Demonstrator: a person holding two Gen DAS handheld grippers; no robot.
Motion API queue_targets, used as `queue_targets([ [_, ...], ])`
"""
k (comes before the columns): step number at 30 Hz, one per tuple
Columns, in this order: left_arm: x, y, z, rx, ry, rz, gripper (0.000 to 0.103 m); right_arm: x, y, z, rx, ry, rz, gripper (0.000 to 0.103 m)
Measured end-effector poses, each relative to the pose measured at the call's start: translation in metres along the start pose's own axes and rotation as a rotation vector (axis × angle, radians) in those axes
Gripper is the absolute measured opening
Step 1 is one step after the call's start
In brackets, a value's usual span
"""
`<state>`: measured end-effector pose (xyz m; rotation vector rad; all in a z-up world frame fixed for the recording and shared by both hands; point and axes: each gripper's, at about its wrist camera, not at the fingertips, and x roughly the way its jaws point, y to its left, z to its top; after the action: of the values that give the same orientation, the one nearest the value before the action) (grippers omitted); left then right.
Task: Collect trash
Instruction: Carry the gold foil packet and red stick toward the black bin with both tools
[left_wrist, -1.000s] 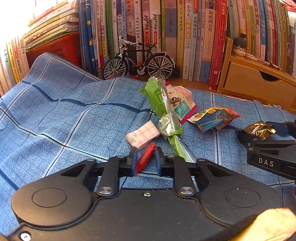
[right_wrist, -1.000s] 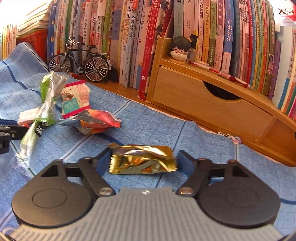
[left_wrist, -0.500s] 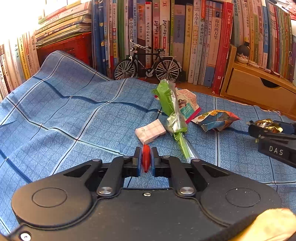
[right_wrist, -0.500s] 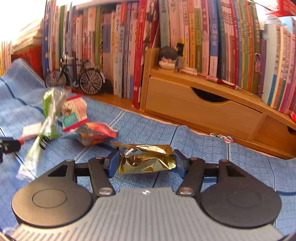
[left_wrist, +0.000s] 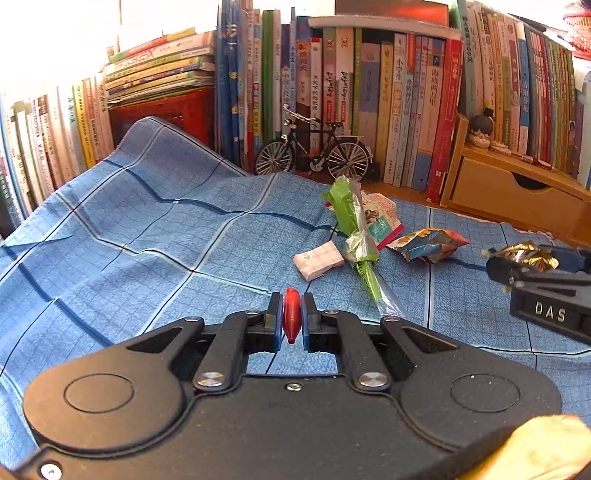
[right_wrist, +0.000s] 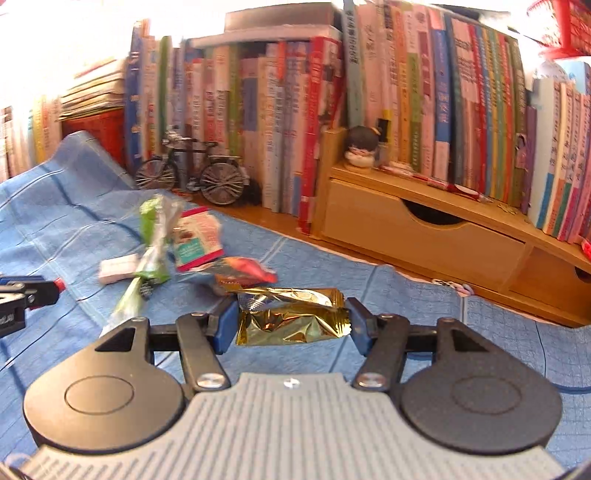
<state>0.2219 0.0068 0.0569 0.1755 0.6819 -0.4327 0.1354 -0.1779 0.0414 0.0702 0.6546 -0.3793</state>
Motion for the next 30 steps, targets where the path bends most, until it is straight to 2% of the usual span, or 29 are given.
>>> queue_targets([
  [11,-0.048,0.034,-0.026,-0.059,-0.008,0.114,0.009,-0.029,0.042,-0.007,-0.081,-0.004,0.143,0.064],
  [20,-0.097,0.078,-0.062,-0.168,0.015,0.248,0.009,-0.055,0.091,-0.016,-0.161,-0.018,0.301,0.064],
  [25,-0.13,0.101,-0.084,-0.266,0.009,0.304,0.009,-0.073,0.117,-0.024,-0.212,-0.017,0.381,0.064],
  [30,-0.163,0.116,-0.106,-0.306,0.005,0.379,0.009,-0.094,0.139,-0.035,-0.268,-0.021,0.449,0.064],
])
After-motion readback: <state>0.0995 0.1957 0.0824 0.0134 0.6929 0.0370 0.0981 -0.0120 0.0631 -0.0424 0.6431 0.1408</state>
